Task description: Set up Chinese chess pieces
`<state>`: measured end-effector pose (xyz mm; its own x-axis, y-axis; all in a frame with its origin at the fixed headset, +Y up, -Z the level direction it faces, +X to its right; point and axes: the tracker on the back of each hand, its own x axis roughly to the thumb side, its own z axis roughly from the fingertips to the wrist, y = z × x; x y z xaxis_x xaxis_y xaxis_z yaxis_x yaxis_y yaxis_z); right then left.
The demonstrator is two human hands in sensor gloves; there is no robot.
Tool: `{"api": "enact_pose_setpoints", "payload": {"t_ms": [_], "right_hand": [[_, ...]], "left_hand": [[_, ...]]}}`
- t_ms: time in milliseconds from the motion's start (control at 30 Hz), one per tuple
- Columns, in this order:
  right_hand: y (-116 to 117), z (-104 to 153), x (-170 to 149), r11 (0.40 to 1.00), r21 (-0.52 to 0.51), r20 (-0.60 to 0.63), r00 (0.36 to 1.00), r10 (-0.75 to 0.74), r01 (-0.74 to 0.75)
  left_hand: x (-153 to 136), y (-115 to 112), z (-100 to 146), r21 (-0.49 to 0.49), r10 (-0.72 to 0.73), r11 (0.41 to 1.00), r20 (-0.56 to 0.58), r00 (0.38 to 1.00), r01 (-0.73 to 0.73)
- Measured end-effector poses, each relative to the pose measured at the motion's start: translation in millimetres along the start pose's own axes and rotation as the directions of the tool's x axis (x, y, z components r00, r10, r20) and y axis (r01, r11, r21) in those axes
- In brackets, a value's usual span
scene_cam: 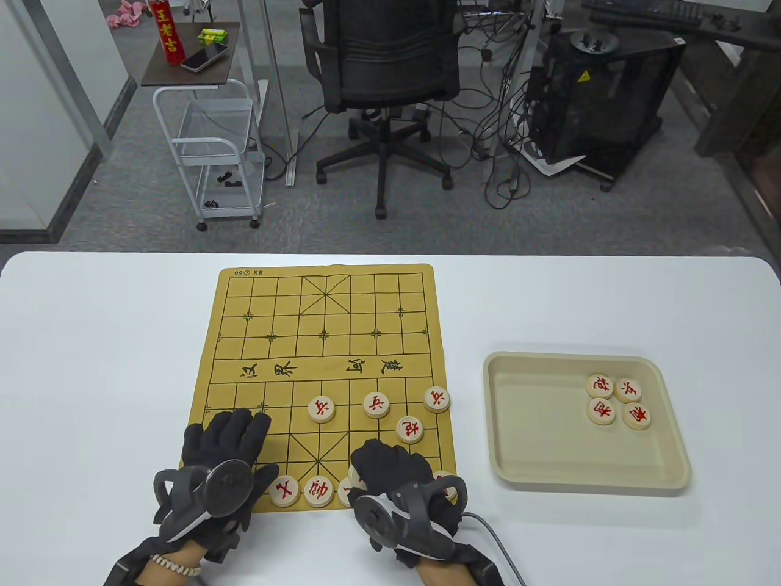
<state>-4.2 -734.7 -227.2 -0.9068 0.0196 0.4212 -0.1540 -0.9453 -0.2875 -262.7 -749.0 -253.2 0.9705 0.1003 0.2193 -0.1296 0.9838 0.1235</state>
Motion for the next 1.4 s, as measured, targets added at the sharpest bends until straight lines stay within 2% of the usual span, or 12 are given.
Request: {"api": "enact_pose_setpoints", "payload": {"t_ms": [167, 300, 467, 533, 600, 733, 867, 933, 1033, 1167, 1233, 1400], "right_hand": [[1.3, 0.6, 0.3, 1.0, -0.008, -0.001, 1.0, -0.015, 0.015], [-2.4, 3.5, 7.0, 0.999, -0.038, 0.025, 1.0, 0.001, 0.0], [-5.0, 5.7, 11.7, 0.999, -0.054, 0.046, 0.999, -0.006, 0.009], [-4.2, 7.7, 15.1, 0.995, -0.104, 0.062, 0.998, 0.0, 0.006], [-3.8, 9.3, 16.0, 0.994, -0.097, 0.079, 0.995, 0.058, -0.05], [-2.5, 7.0, 7.5, 0.999, -0.031, 0.085, 0.996, -0.009, 0.012], [1.3, 8.2, -6.1, 0.99, 0.048, 0.066, 0.989, 0.133, -0.136], [3.2, 8.7, -14.1, 0.987, 0.12, 0.027, 0.994, 0.103, -0.106], [3.8, 8.4, -20.9, 0.988, 0.147, -0.003, 0.998, 0.057, -0.055], [3.8, 8.2, -22.9, 0.988, 0.141, -0.008, 0.998, 0.059, -0.057], [3.2, 8.0, -23.0, 0.988, 0.144, -0.009, 0.999, 0.053, -0.051], [4.5, 7.3, -25.2, 0.987, 0.151, -0.014, 0.998, 0.054, -0.051]], "left_hand": [[23.5, 3.4, 1.7, -0.033, 0.204, 0.979, 0.076, 0.976, -0.202], [50.8, -1.1, -6.4, -0.142, 0.459, 0.883, 0.056, 0.887, -0.448], [72.2, -8.5, -22.8, -0.195, 0.56, 0.813, -0.001, 0.829, -0.549], [77.3, -10.9, -26.1, -0.195, 0.58, 0.796, -0.022, 0.814, -0.573], [78.3, -13.1, -29.8, -0.222, 0.576, 0.792, -0.037, 0.816, -0.569], [69.7, -7.8, -35.8, -0.218, 0.559, 0.801, -0.061, 0.827, -0.558], [37.8, 7.0, -53.0, -0.159, 0.471, 0.852, -0.183, 0.863, -0.499], [18.2, 12.7, -64.6, -0.142, 0.41, 0.879, -0.263, 0.874, -0.455], [-5.0, 15.5, -81.1, -0.136, 0.288, 0.926, -0.349, 0.892, -0.353], [-28.6, 7.4, -100.9, -0.168, 0.186, 0.944, -0.44, 0.879, -0.284], [-38.6, -3.1, -111.2, -0.223, 0.15, 0.932, -0.48, 0.864, -0.286], [-48.1, -27.1, -126.4, -0.313, 0.085, 0.913, -0.482, 0.872, -0.262]]}}
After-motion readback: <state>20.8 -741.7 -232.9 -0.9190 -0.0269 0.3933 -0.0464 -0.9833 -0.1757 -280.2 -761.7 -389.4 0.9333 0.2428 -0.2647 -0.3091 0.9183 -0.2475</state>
